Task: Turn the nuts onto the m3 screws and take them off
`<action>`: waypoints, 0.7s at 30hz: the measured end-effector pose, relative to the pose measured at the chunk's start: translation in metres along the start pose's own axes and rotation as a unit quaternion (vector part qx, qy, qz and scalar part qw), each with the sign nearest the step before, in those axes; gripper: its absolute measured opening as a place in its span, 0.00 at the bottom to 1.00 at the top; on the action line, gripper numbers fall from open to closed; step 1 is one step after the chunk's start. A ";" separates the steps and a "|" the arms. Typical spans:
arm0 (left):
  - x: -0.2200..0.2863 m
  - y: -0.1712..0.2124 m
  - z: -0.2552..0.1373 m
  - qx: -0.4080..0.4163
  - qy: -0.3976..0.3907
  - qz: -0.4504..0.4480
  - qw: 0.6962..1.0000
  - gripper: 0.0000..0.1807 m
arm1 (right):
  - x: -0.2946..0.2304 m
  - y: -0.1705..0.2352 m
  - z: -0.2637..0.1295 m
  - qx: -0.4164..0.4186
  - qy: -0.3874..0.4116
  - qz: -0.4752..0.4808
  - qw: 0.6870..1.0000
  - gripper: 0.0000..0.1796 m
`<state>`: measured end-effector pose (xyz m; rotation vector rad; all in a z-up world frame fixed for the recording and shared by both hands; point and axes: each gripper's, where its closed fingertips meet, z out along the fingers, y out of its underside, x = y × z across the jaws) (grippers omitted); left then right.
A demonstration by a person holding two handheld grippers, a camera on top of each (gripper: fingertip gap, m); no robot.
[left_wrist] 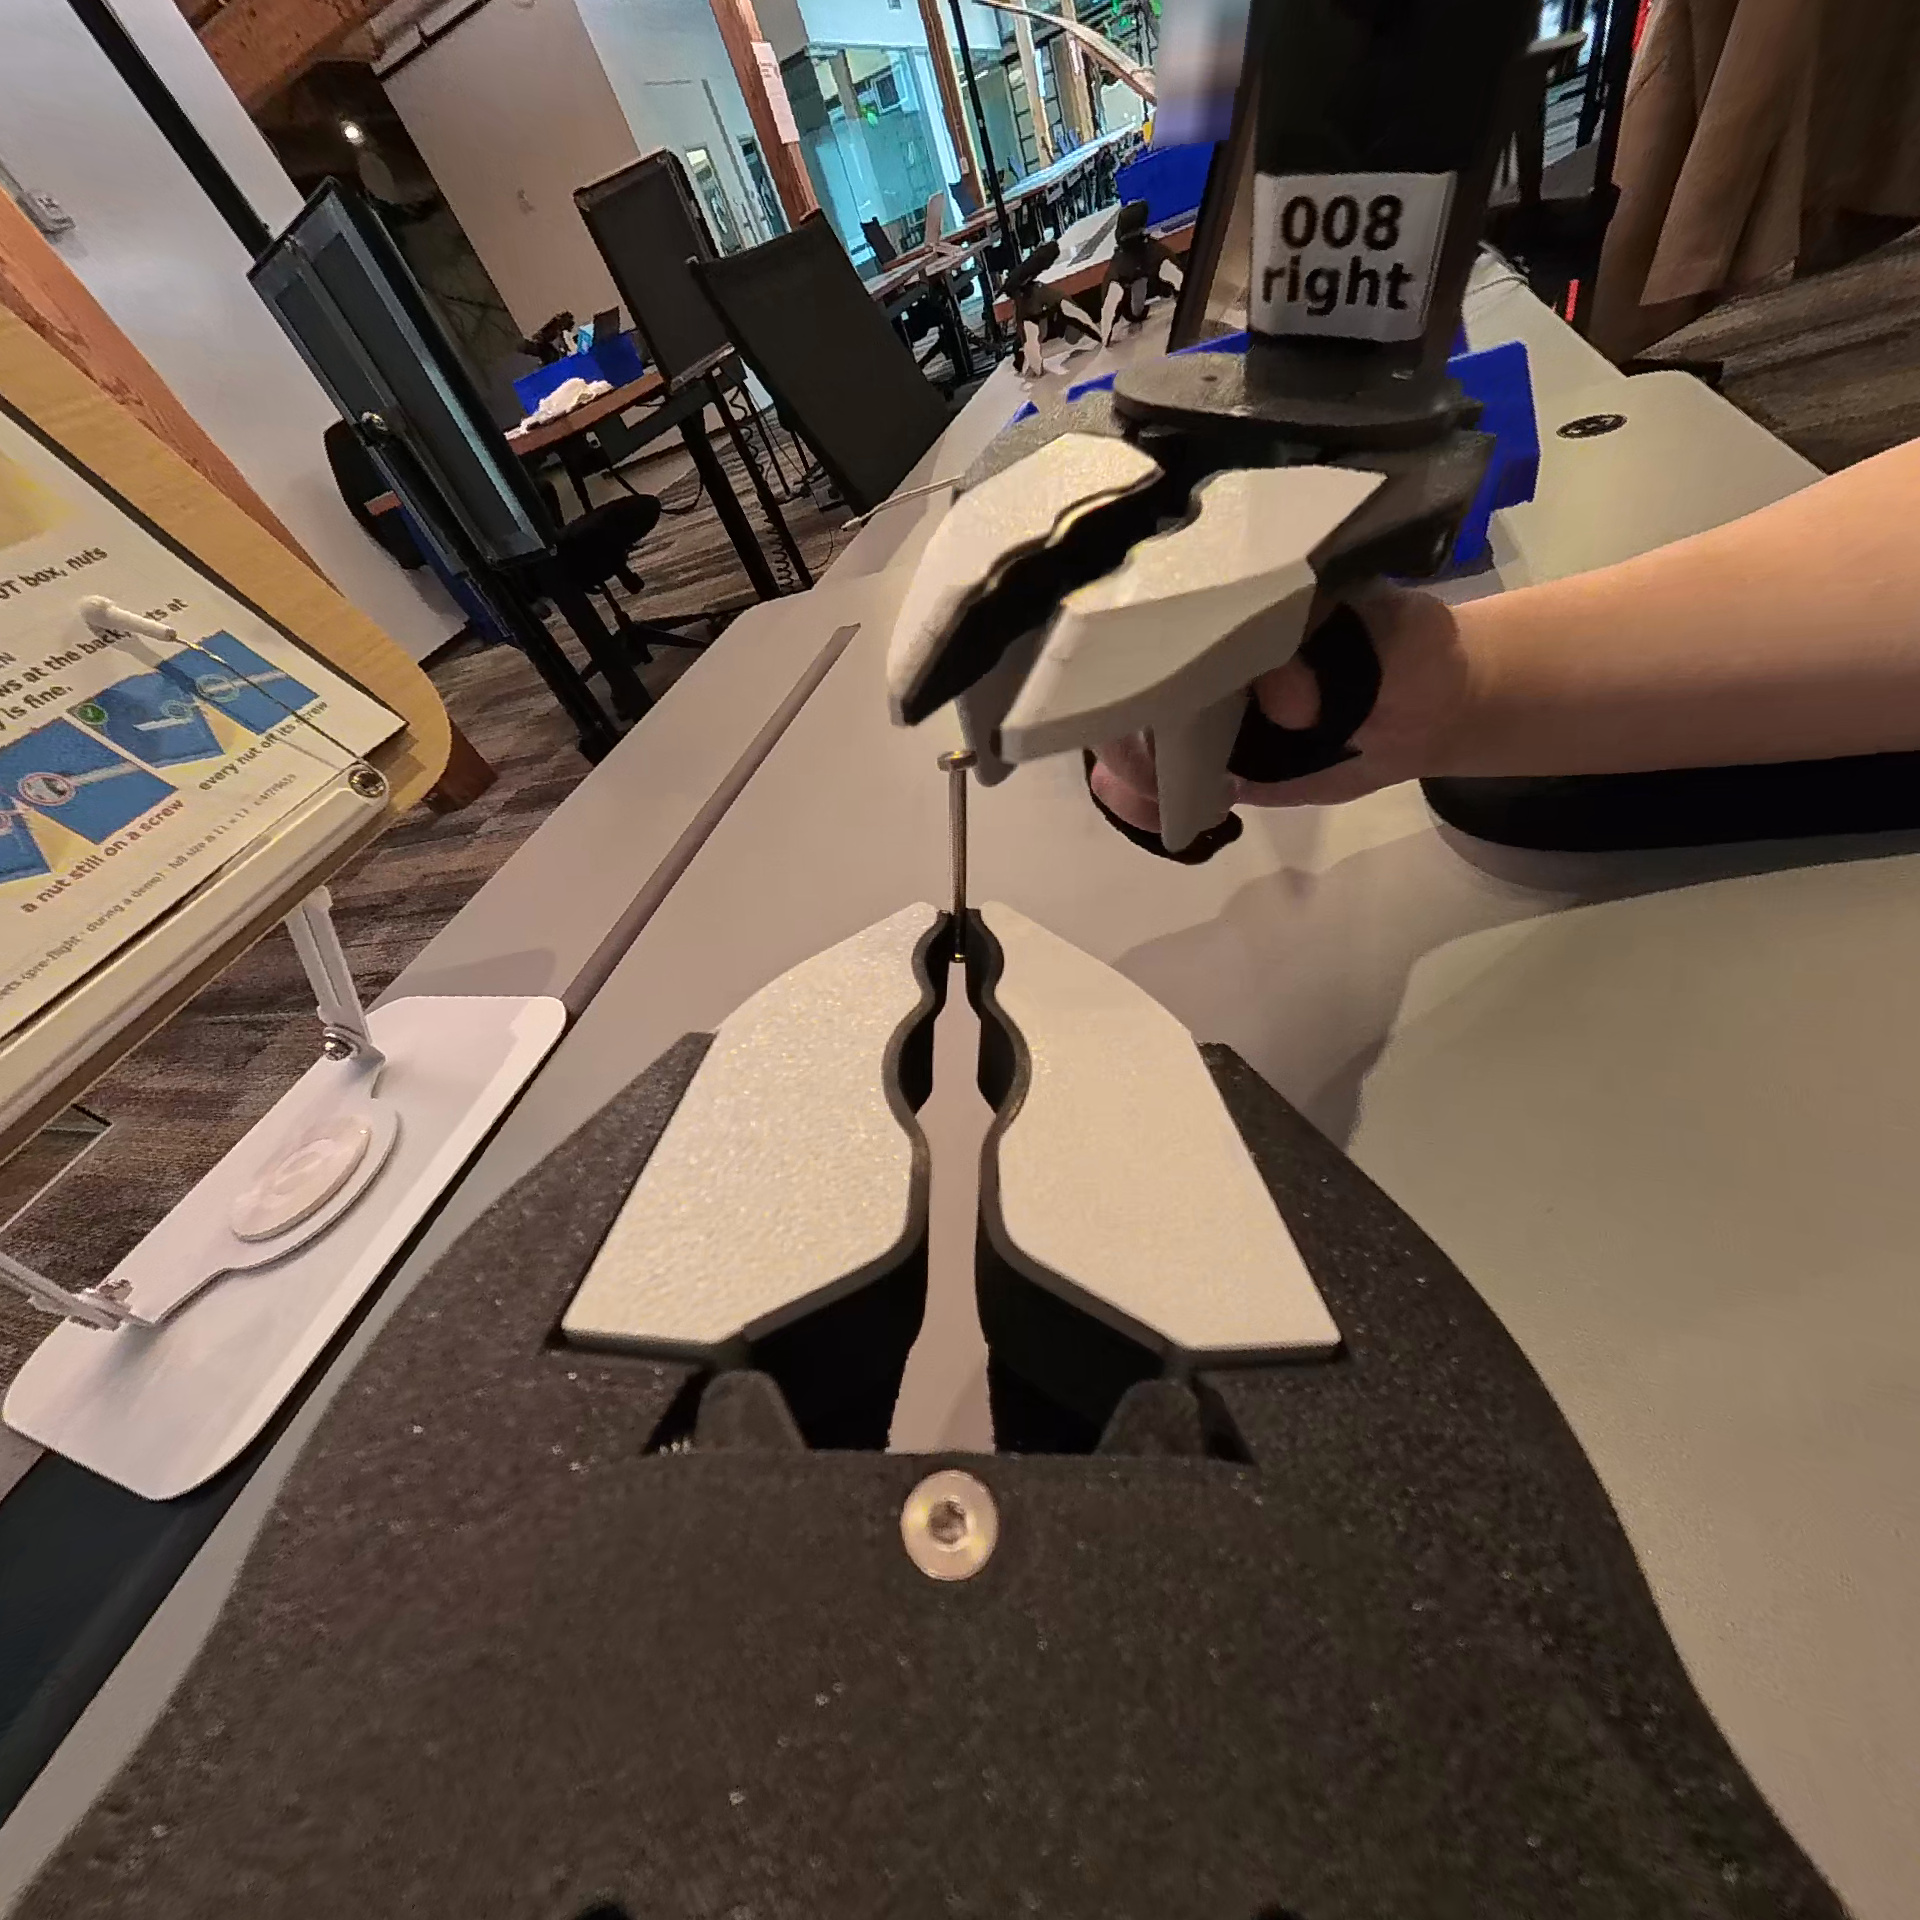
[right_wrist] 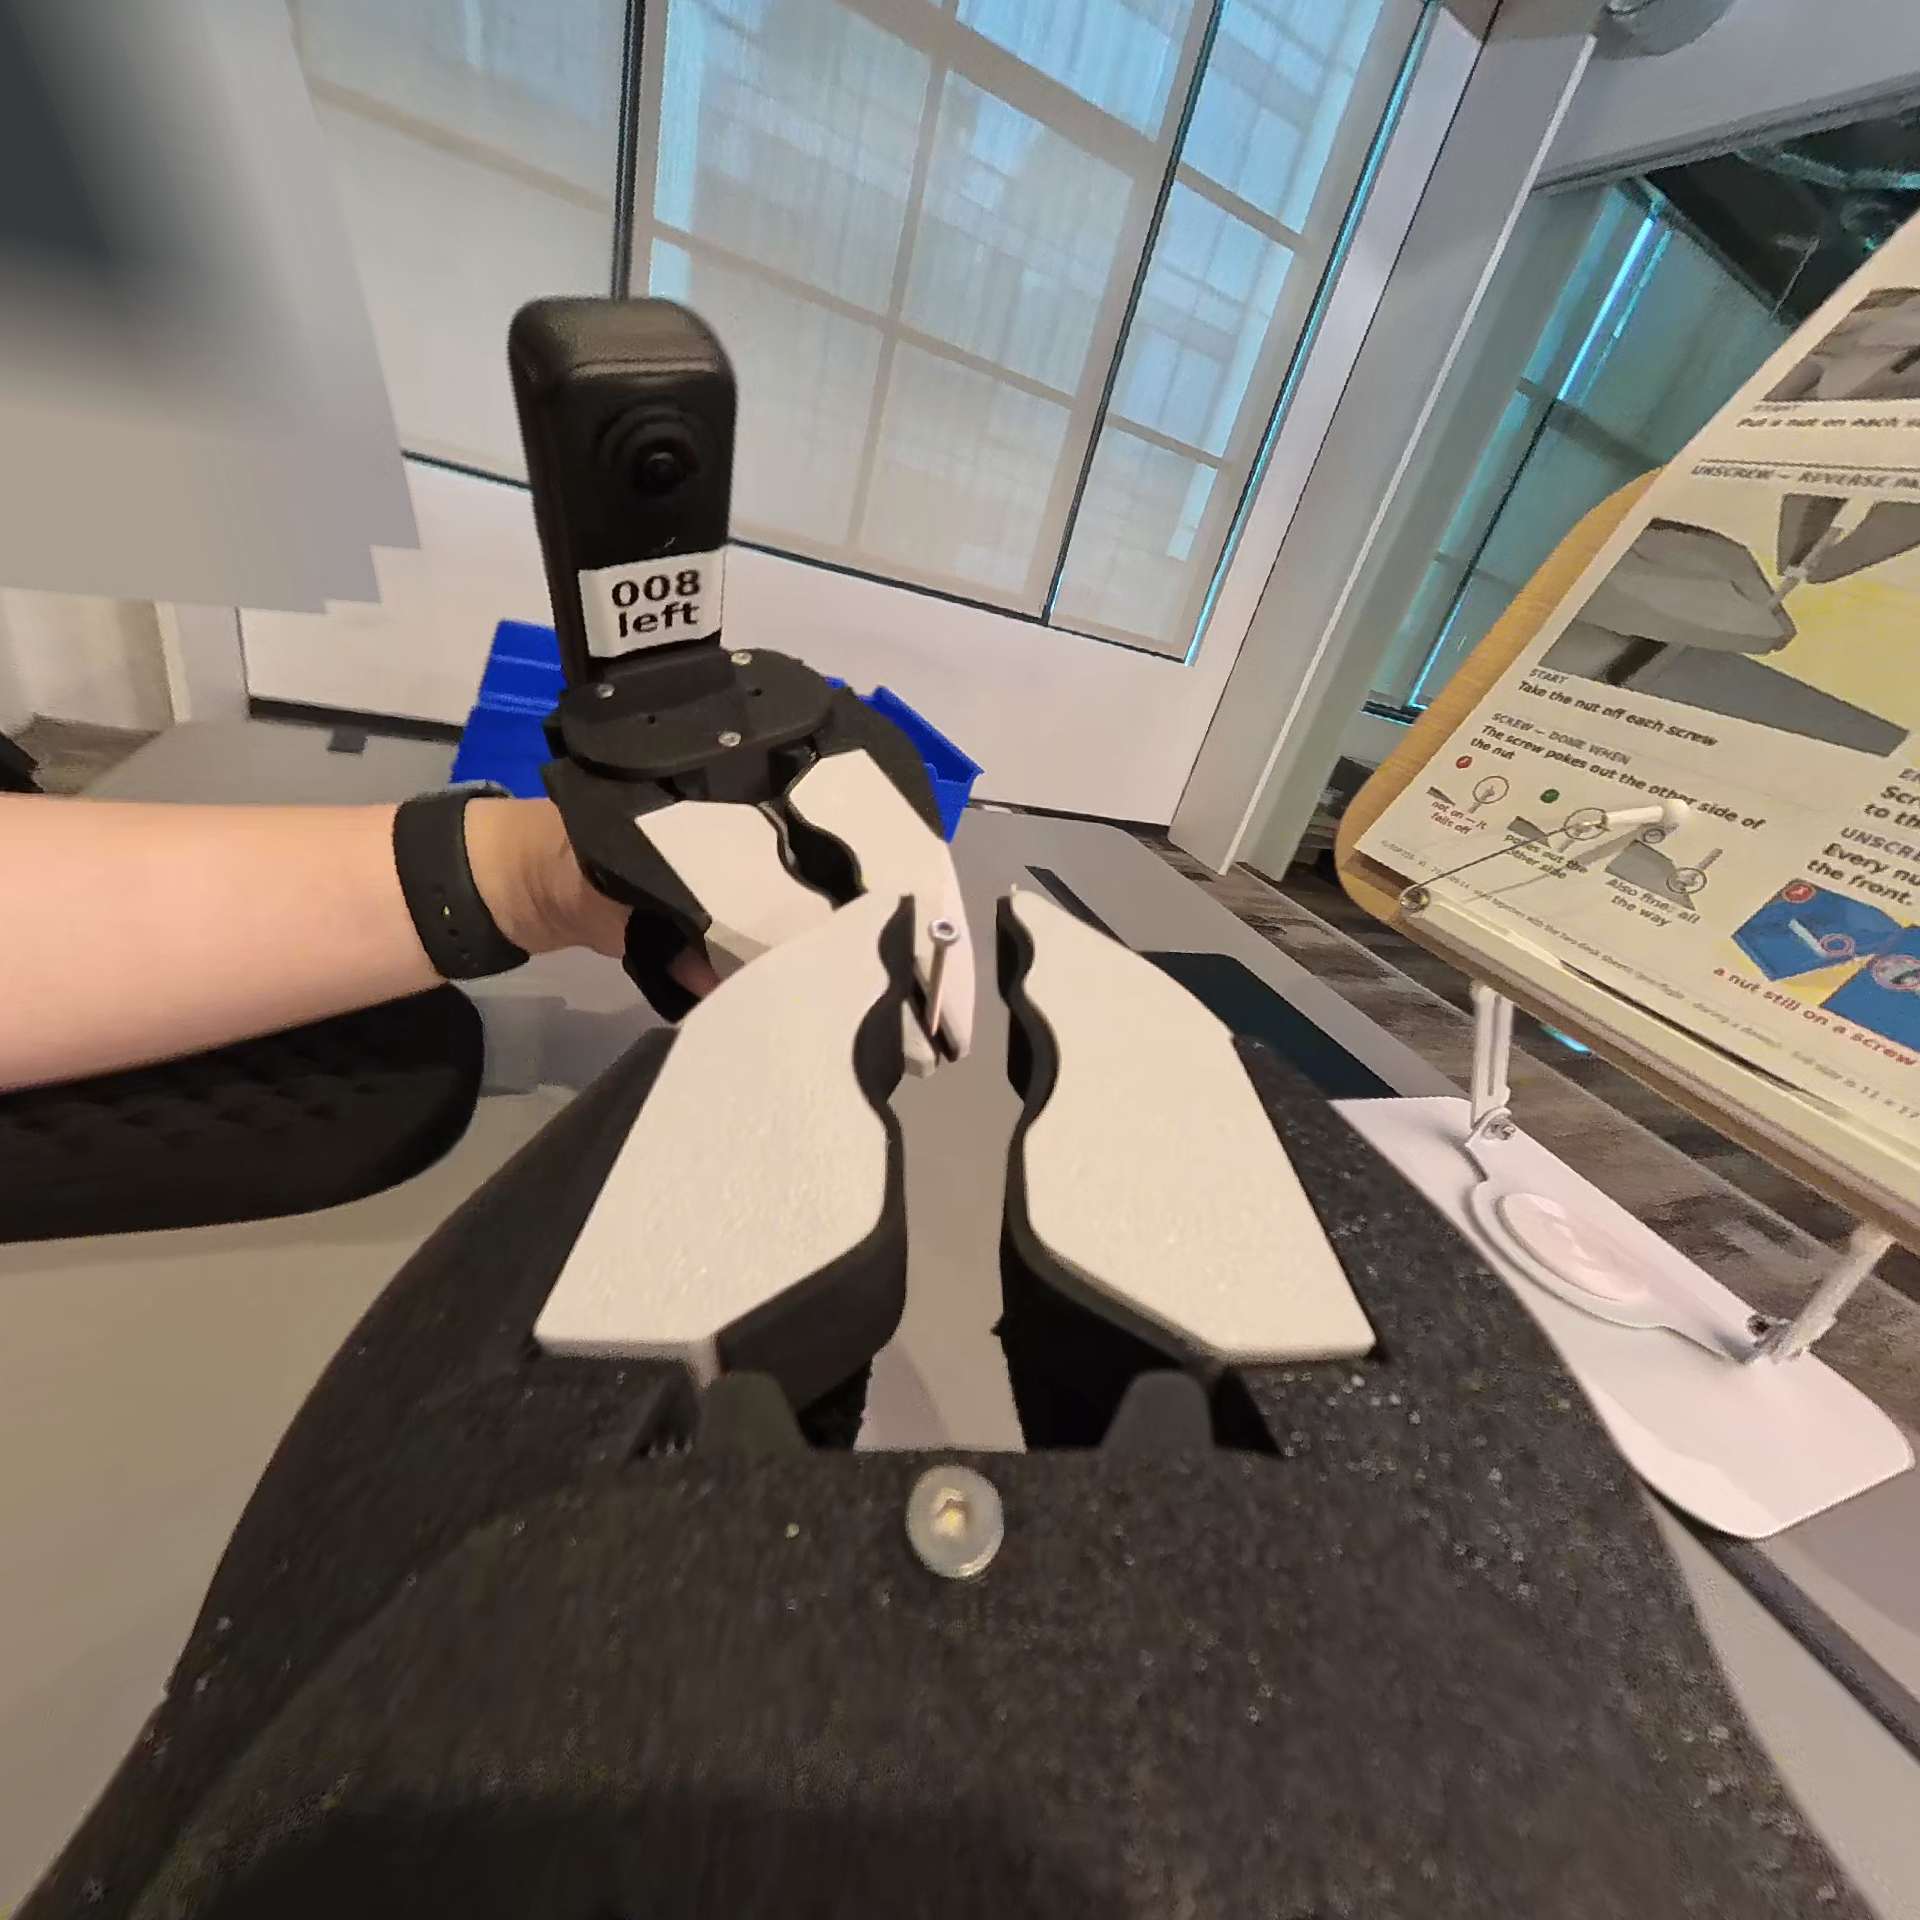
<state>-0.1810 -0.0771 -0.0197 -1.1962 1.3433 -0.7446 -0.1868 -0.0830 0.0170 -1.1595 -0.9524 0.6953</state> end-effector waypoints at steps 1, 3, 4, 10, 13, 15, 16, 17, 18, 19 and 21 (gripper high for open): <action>0.000 0.000 0.000 0.001 0.001 0.000 1.000 0.01 | 0.001 -0.001 -0.001 0.004 -0.001 0.009 1.000 0.08; 0.001 -0.001 0.000 0.001 0.002 0.000 1.000 0.01 | 0.002 0.001 -0.002 0.002 -0.004 0.016 1.000 0.07; 0.001 -0.001 0.000 0.001 0.002 0.000 1.000 0.01 | 0.003 0.002 -0.002 0.000 -0.004 0.016 1.000 0.07; 0.002 -0.001 0.001 0.000 0.004 0.001 1.000 0.01 | 0.000 0.002 -0.001 -0.001 -0.014 0.018 1.000 0.06; 0.002 -0.001 0.001 0.001 0.004 0.001 1.000 0.01 | -0.002 0.003 0.000 -0.005 -0.021 0.015 1.000 0.06; 0.002 -0.001 0.001 0.001 0.004 0.001 1.000 0.01 | -0.003 0.004 0.000 -0.008 -0.019 0.012 1.000 0.05; 0.002 -0.001 0.001 0.001 0.004 0.001 1.000 0.01 | -0.003 0.004 0.000 -0.008 -0.019 0.009 1.000 0.04; 0.002 -0.001 0.001 0.001 0.004 0.001 1.000 0.01 | -0.003 0.004 0.000 -0.009 -0.019 0.007 1.000 0.03; 0.002 -0.001 0.001 0.001 0.004 0.001 1.000 0.01 | -0.003 0.004 0.000 -0.010 -0.019 0.007 1.000 0.03; 0.002 -0.001 0.001 0.001 0.004 0.001 1.000 0.01 | -0.003 0.004 0.000 -0.010 -0.019 0.006 1.000 0.03; 0.002 -0.002 0.001 0.002 0.004 0.001 1.000 0.01 | -0.004 0.004 0.000 -0.009 -0.019 0.005 1.000 0.03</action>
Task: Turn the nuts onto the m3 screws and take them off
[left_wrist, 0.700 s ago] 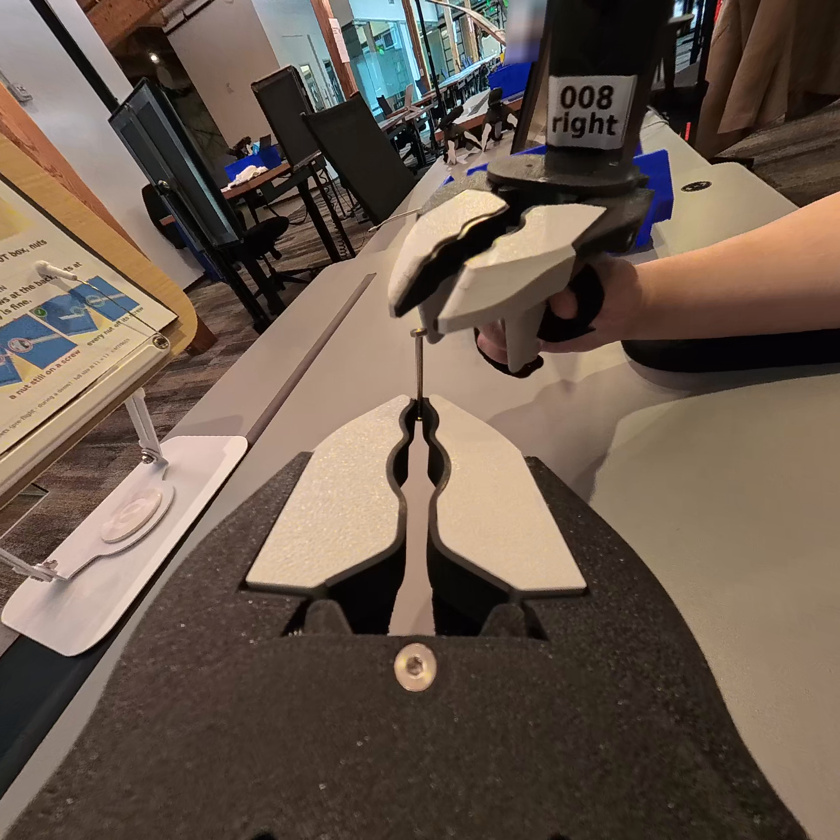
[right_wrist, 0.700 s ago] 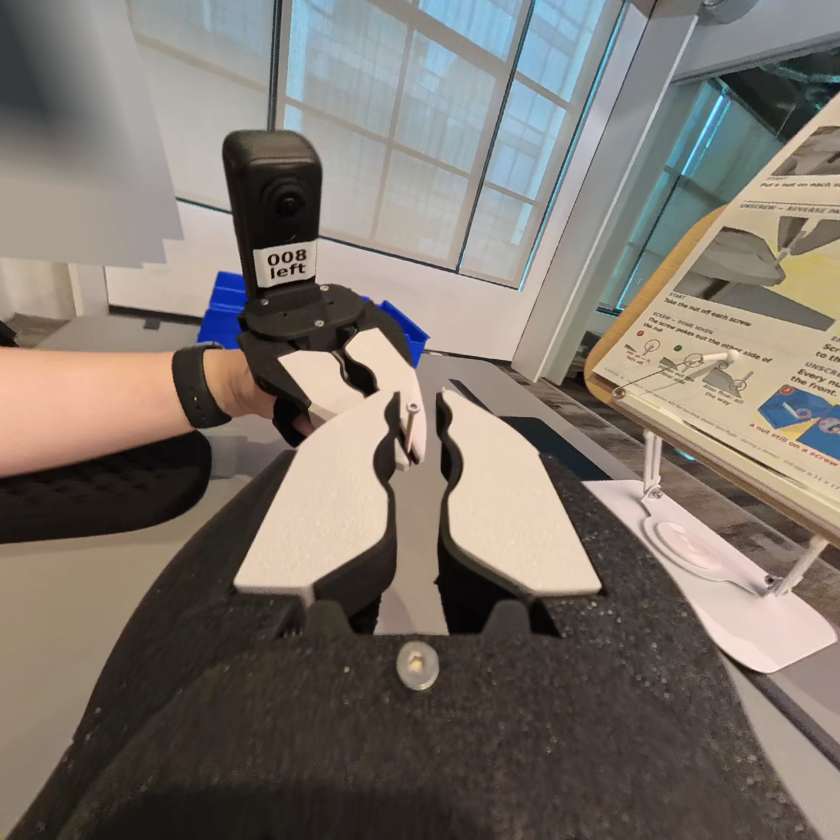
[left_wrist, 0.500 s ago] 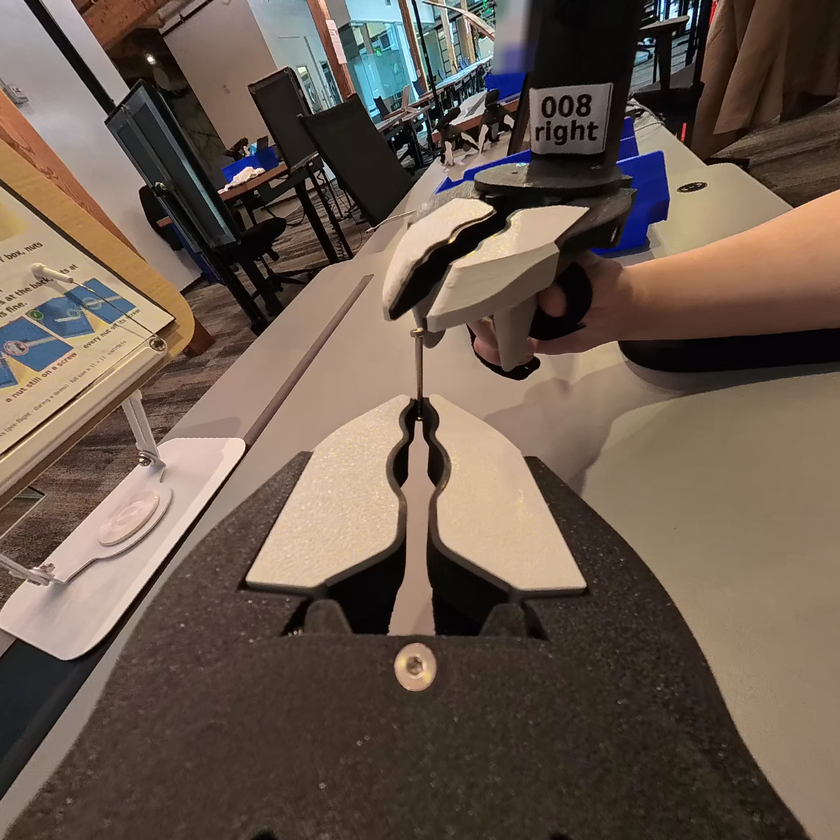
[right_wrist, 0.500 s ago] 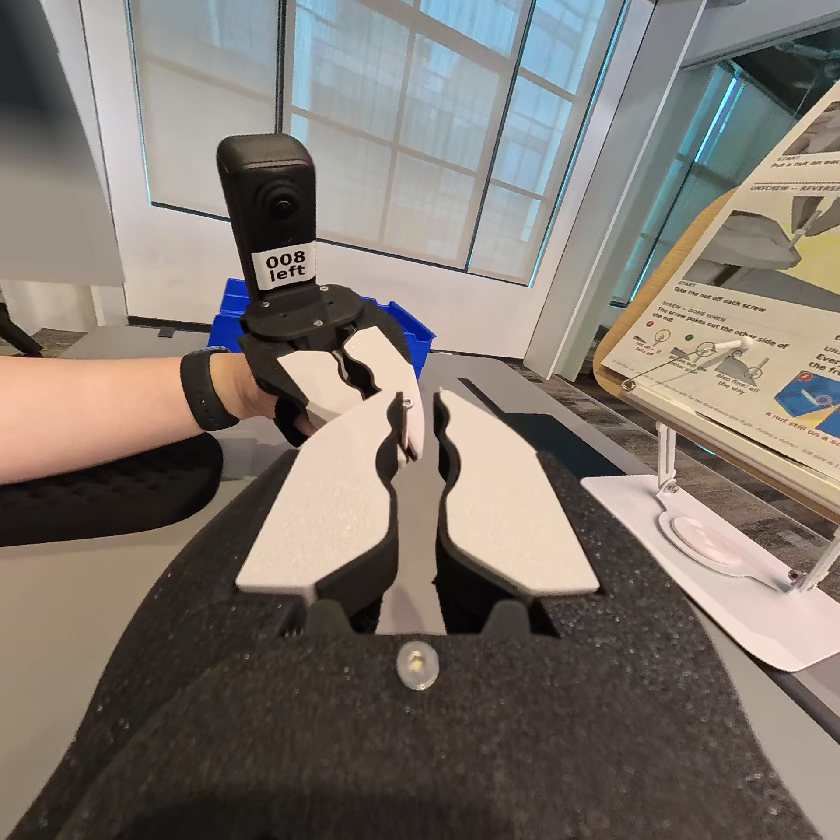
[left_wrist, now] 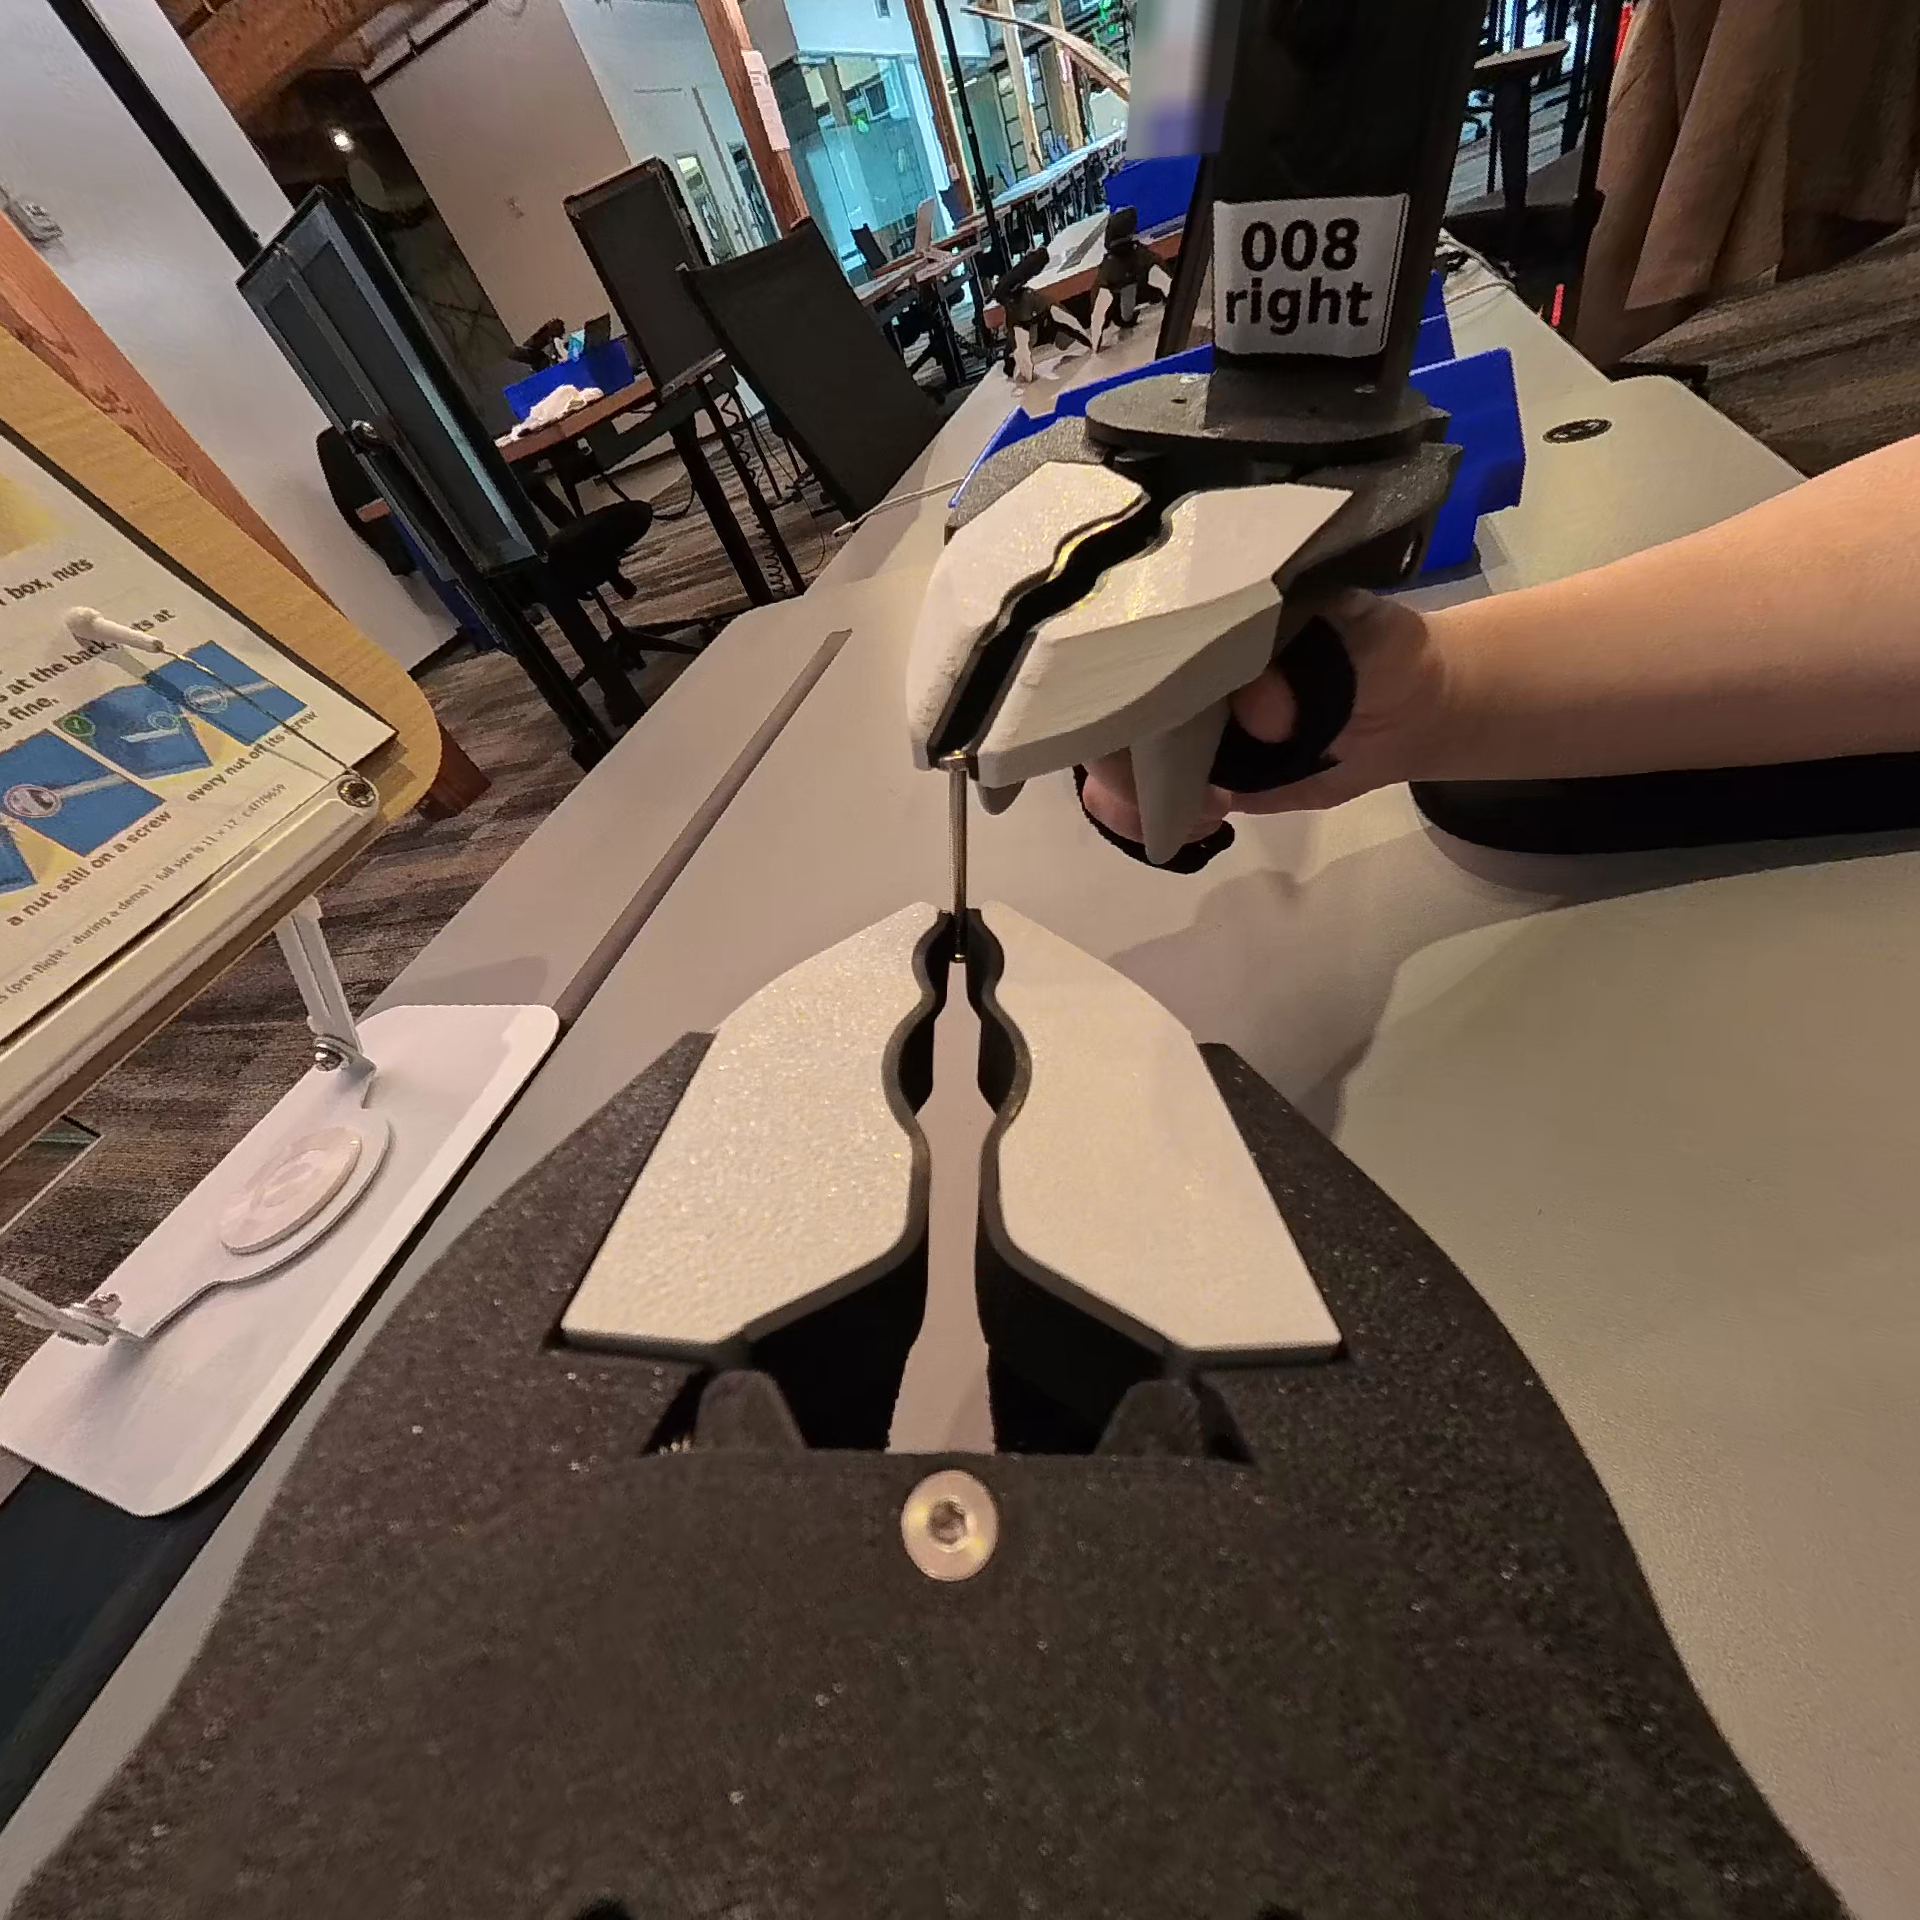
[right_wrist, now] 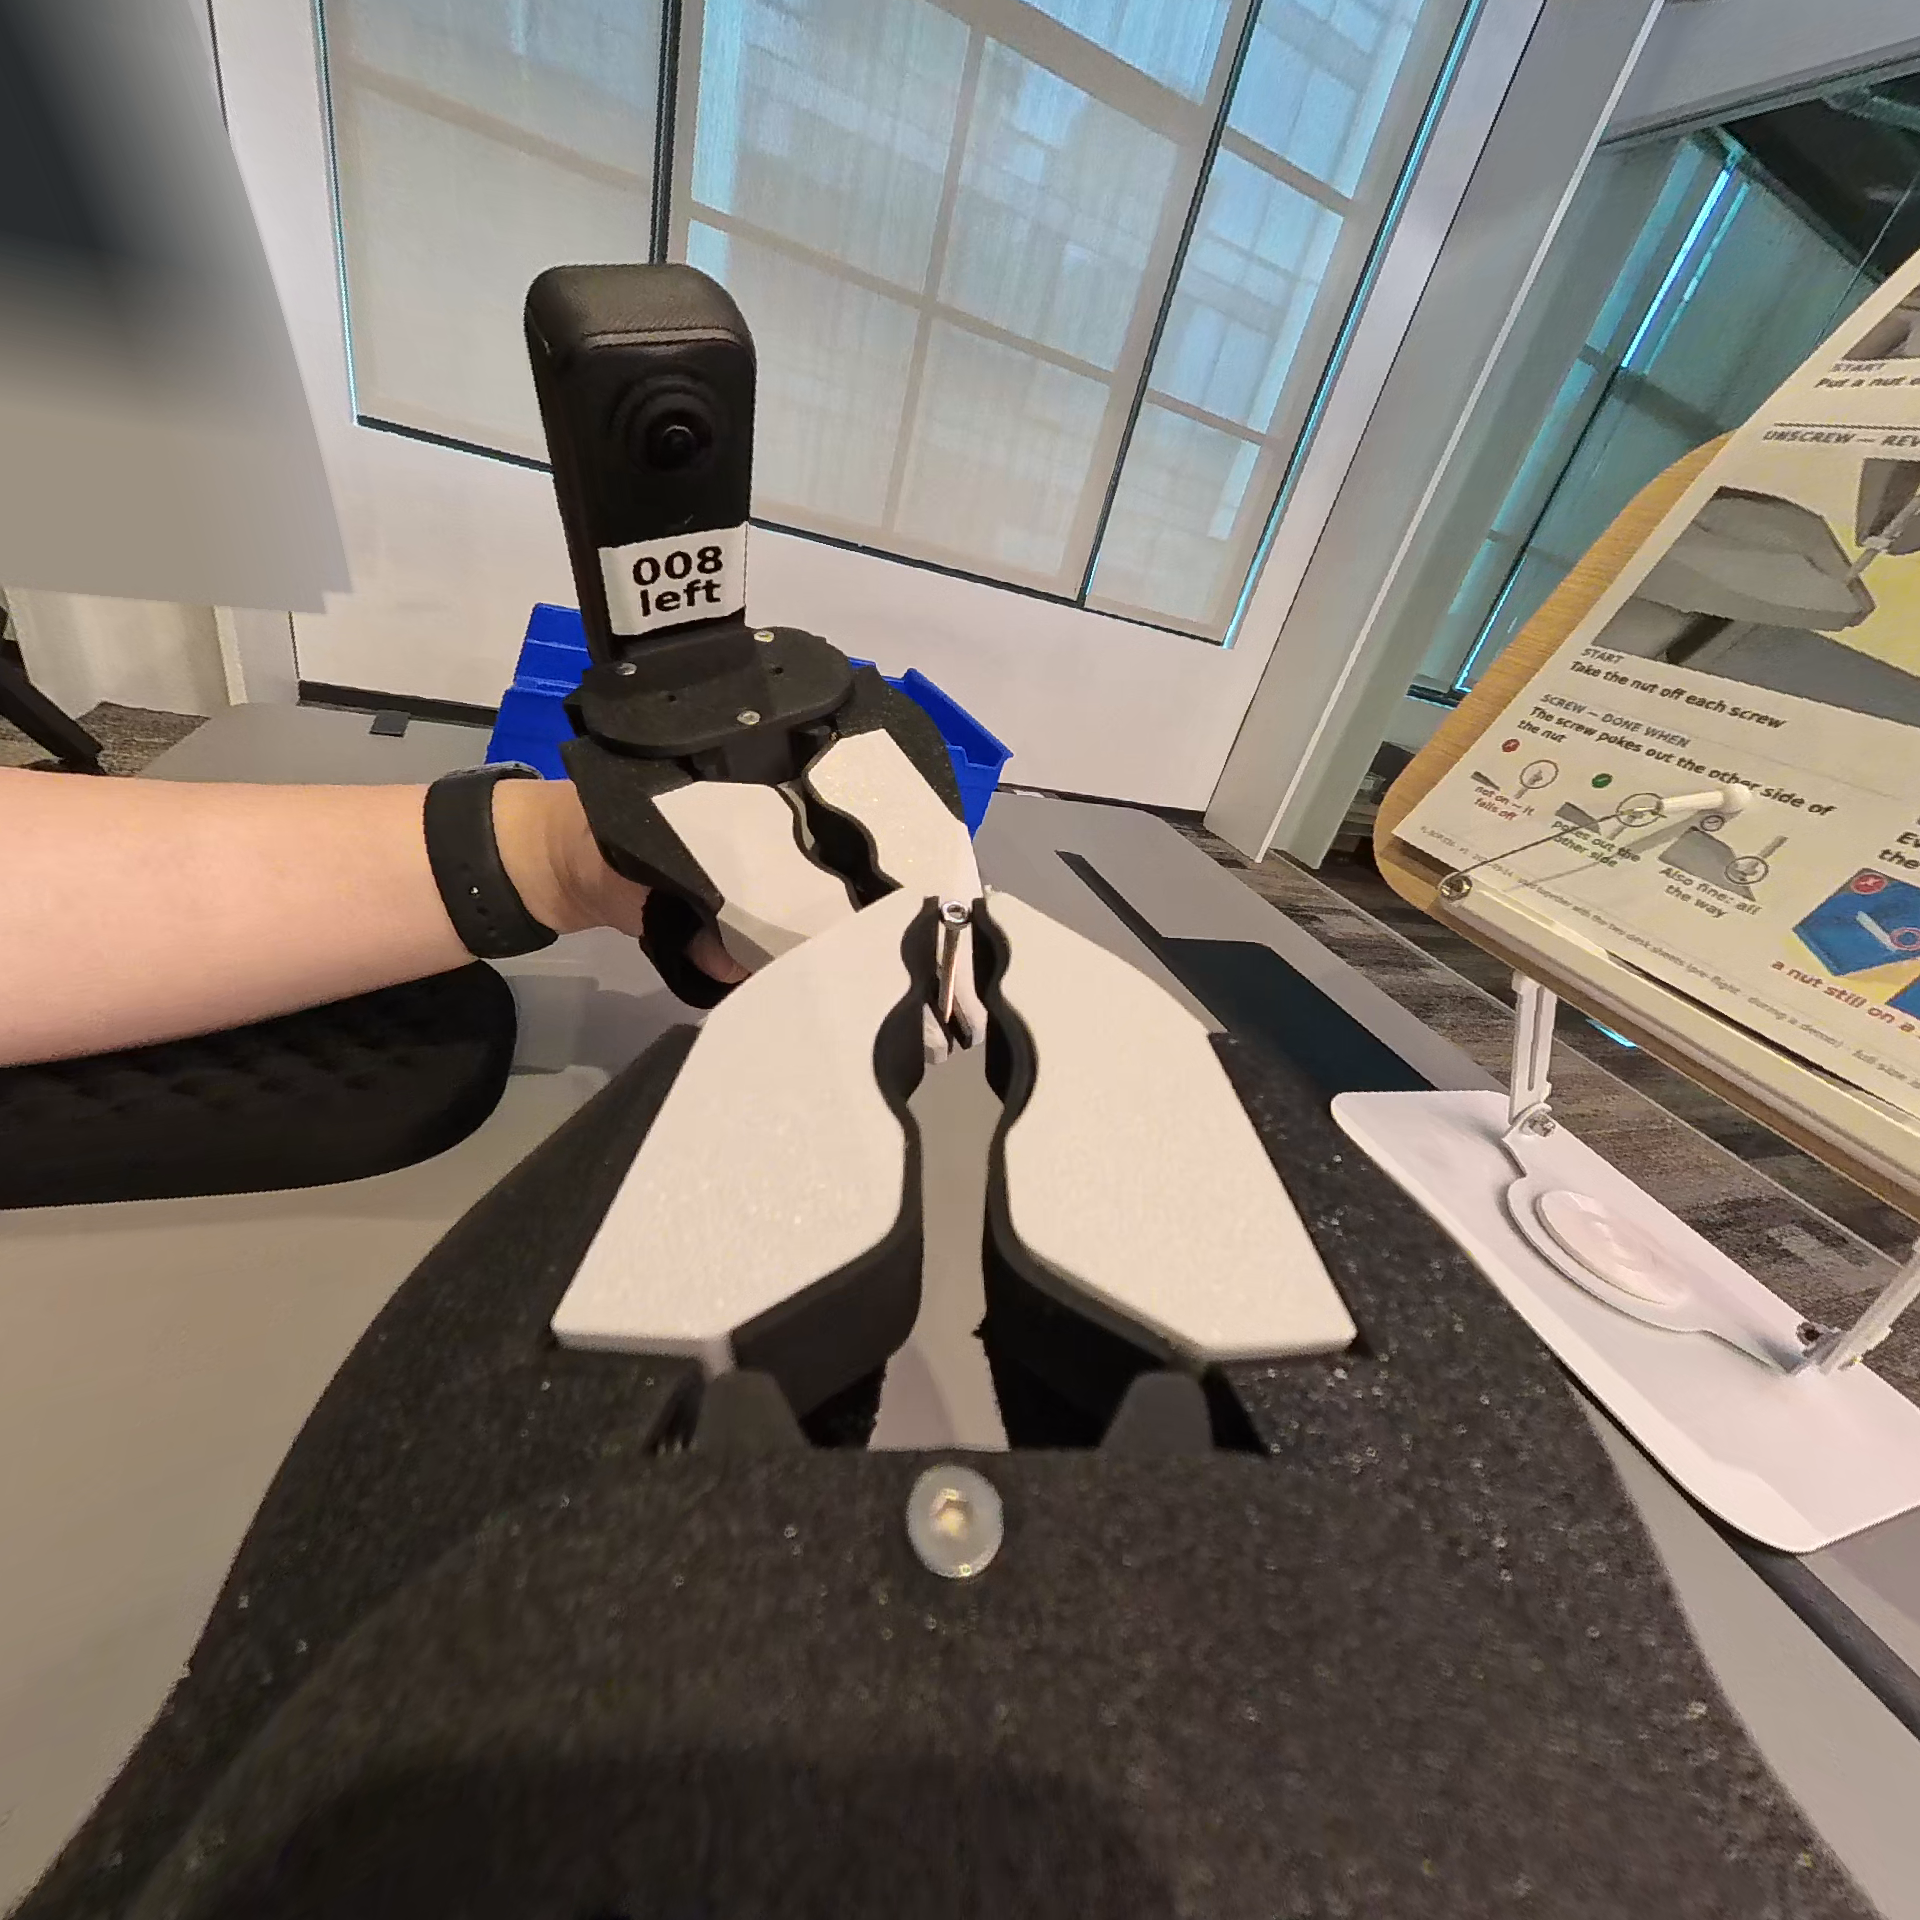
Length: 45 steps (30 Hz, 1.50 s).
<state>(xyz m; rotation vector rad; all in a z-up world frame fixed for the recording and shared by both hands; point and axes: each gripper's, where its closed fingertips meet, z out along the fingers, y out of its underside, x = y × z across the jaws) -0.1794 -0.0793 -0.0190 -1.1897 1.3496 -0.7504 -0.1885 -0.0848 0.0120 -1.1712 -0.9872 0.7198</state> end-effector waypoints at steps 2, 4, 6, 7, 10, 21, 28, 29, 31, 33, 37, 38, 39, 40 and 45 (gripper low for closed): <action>0.000 0.000 0.000 0.001 0.001 0.000 1.000 0.01 | 0.000 0.000 0.000 -0.002 0.003 -0.012 1.000 0.03; 0.001 -0.002 0.000 0.007 0.005 -0.003 1.000 0.01 | -0.002 -0.002 -0.001 -0.001 0.009 -0.036 0.999 0.03; 0.003 -0.004 0.000 0.012 0.012 -0.009 1.000 0.01 | -0.003 -0.004 -0.001 -0.004 0.015 -0.060 0.998 0.03; 0.004 -0.005 -0.001 0.014 0.019 -0.013 1.000 0.01 | -0.004 -0.004 -0.001 -0.008 0.016 -0.072 0.997 0.03; 0.011 -0.003 -0.003 0.013 0.049 -0.028 0.998 0.01 | -0.009 -0.002 -0.002 -0.023 -0.001 -0.089 0.996 0.03; 0.031 -0.007 -0.012 0.022 0.139 -0.080 0.987 0.01 | -0.027 -0.005 -0.005 -0.040 -0.064 -0.094 0.993 0.03; 0.012 -0.001 -0.006 0.007 0.064 -0.048 0.997 0.01 | -0.010 0.001 -0.001 -0.046 -0.014 -0.051 0.998 0.03; 0.011 -0.001 -0.006 0.006 0.058 -0.045 0.997 0.01 | -0.010 0.001 0.000 -0.045 -0.009 -0.051 0.998 0.03; 0.008 -0.001 -0.006 0.009 0.051 -0.045 0.998 0.01 | -0.008 0.001 0.001 -0.043 -0.001 -0.049 0.998 0.03; 0.007 -0.003 -0.008 0.016 0.049 -0.046 0.998 0.01 | -0.007 0.000 0.001 -0.042 0.003 -0.046 0.998 0.05; 0.007 -0.007 -0.010 0.028 0.051 -0.049 0.997 0.01 | -0.007 -0.010 -0.003 -0.011 -0.007 -0.024 1.000 0.09; 0.009 -0.010 -0.011 0.037 0.057 -0.050 0.996 0.01 | -0.006 -0.012 -0.004 -0.003 -0.012 -0.013 1.000 0.10; 0.011 -0.014 -0.012 0.048 0.067 -0.053 0.995 0.01 | -0.007 -0.014 -0.005 0.004 -0.021 -0.003 1.000 0.10; 0.014 -0.018 -0.013 0.059 0.077 -0.056 0.994 0.01 | -0.010 -0.015 -0.006 0.011 -0.036 0.008 0.999 0.10; 0.024 -0.029 -0.017 0.086 0.112 -0.062 0.988 0.01 | -0.021 -0.027 -0.009 0.039 -0.078 0.029 0.996 0.09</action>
